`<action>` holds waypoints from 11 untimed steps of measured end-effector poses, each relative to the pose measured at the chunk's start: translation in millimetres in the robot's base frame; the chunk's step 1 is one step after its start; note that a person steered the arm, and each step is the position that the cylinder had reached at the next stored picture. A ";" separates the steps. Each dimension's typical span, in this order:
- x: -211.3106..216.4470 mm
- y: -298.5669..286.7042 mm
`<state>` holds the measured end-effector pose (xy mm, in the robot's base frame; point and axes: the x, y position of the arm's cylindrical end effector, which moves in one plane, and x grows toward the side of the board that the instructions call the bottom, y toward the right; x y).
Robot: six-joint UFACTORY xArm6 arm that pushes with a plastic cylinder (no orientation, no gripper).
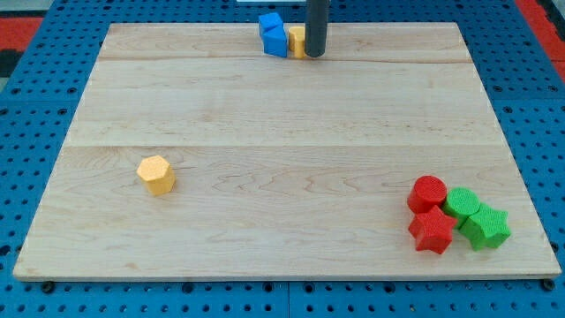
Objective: Move your arm towards the yellow hexagon
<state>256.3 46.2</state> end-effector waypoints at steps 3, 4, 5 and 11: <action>-10.6 0.8; 50.5 13.2; 115.4 -40.1; 248.5 -206.7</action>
